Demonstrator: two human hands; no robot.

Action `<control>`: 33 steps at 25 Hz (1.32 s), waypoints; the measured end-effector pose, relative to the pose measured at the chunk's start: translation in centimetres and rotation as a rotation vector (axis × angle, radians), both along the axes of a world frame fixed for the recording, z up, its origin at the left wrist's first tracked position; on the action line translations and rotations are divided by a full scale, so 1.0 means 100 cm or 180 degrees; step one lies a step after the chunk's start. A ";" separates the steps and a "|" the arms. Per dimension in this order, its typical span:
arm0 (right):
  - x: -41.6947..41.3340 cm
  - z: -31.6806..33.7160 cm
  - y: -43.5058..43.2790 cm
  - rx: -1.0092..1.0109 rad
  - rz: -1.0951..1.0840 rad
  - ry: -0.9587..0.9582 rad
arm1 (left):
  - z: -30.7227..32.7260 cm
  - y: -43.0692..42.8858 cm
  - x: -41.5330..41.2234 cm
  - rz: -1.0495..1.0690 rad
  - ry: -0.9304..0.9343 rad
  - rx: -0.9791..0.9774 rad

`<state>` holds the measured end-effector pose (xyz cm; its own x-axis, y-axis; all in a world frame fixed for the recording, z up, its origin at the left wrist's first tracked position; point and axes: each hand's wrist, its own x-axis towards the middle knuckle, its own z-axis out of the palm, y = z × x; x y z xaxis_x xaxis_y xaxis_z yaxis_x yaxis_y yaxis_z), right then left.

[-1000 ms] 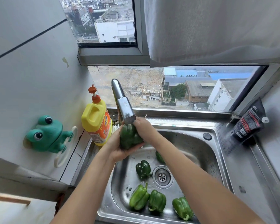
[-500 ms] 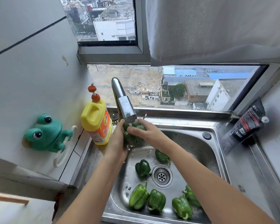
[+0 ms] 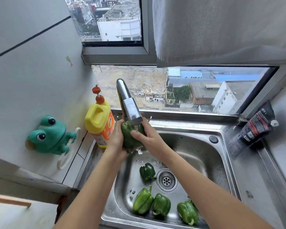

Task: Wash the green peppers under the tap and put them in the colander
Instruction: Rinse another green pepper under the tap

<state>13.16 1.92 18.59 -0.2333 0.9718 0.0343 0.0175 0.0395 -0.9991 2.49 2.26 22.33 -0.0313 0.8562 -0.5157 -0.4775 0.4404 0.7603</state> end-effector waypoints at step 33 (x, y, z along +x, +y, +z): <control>-0.003 0.017 0.020 -0.2412 -0.1391 0.1841 | -0.045 -0.006 0.013 -0.0475 0.2693 0.2358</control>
<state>12.86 3.92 20.25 0.0009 0.7812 -0.6242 -0.6088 -0.4948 -0.6201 3.81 1.69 17.83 -0.0011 0.9662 0.2578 0.3331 -0.2428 0.9111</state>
